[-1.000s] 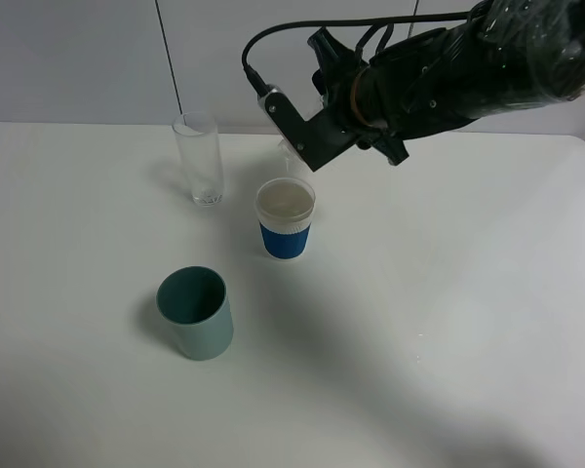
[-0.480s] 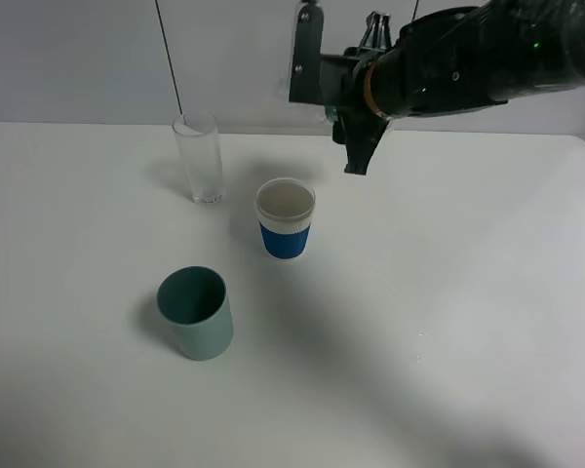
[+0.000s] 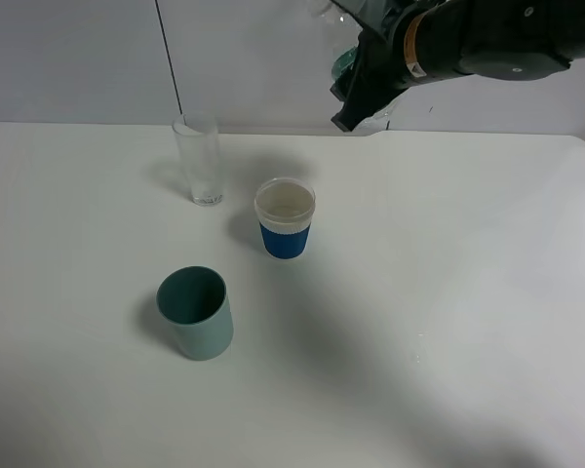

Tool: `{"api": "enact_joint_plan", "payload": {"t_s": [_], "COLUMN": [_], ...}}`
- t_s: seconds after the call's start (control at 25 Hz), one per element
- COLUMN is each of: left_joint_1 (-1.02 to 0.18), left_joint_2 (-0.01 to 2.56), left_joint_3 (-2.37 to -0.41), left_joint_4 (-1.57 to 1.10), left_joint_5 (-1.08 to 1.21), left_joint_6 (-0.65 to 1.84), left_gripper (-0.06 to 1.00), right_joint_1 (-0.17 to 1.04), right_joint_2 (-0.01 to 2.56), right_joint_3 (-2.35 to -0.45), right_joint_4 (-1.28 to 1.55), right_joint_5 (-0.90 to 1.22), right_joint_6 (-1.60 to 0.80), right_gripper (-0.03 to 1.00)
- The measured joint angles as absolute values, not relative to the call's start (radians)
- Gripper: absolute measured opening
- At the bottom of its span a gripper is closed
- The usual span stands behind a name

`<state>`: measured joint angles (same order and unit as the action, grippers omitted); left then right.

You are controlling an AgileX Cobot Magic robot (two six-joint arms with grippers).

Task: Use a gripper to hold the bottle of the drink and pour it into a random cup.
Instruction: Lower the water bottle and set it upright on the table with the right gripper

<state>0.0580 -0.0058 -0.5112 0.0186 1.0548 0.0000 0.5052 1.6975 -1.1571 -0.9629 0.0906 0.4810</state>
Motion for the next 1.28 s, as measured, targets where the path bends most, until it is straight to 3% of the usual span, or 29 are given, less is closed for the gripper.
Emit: {"api": "enact_joint_plan", "payload": {"t_s": [0.48,0.92,1.28], "left_joint_1": [0.058,0.058,0.058], "left_joint_2": [-0.006,-0.006,-0.006], "left_joint_3": [-0.511,-0.511,-0.511], "left_joint_4": [0.019,0.019,0.019], "left_joint_5": [1.055,1.055,1.055], "left_joint_6": [0.0,0.0,0.0], "left_gripper": [0.98,0.98,0.98], "right_joint_1": [0.36,0.211,0.154], "right_joint_2": [1.695,1.694,1.701], "right_joint_3": [-0.937,-0.752,-0.692], "right_joint_4": [-0.842,-0.791,-0.679], "right_joint_5": [-0.433,-0.615,-0.756], "right_joint_6": [0.487,0.46,0.277], "right_gripper": [0.55,0.55,0.55]}}
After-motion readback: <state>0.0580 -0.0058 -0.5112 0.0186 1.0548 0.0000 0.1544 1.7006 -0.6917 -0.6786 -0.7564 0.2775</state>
